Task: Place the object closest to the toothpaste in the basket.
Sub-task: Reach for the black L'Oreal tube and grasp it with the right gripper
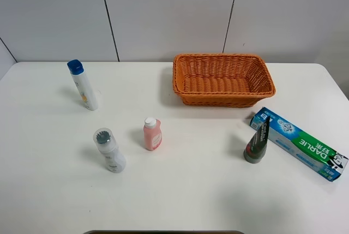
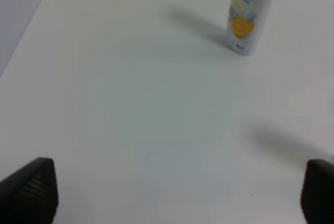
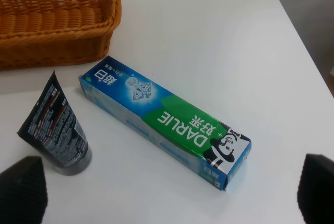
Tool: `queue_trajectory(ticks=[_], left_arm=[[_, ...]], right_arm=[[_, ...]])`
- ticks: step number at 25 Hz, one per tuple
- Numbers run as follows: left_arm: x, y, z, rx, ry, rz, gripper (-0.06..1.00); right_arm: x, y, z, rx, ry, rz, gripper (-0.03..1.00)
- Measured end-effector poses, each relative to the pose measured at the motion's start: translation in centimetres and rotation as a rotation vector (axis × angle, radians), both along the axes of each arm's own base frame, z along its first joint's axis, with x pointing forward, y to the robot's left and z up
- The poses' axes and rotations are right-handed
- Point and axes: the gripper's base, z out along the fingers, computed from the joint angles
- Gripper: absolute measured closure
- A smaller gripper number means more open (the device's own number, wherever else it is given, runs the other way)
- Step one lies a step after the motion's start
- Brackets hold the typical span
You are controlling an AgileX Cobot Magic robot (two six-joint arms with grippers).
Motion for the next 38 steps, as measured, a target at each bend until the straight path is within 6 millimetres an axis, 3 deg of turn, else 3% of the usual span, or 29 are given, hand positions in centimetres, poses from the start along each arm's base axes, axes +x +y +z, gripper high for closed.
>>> queue_trajectory(ticks=[23,29,38], left_arm=[[0.0,0.0,0.0,0.000,0.000,0.000,0.00],[0.0,0.0,0.0,0.000,0.000,0.000,0.00],[0.0,0.0,0.0,0.000,0.000,0.000,0.00]], right_arm=[[0.0,0.3,0.0,0.030,-0.001,0.021,-0.02],[0.4,0.1,3.2,0.012,-0.004,0.004,-0.02],[5.2,0.2,7.1,0.099,0.126,-0.025,-0.02]])
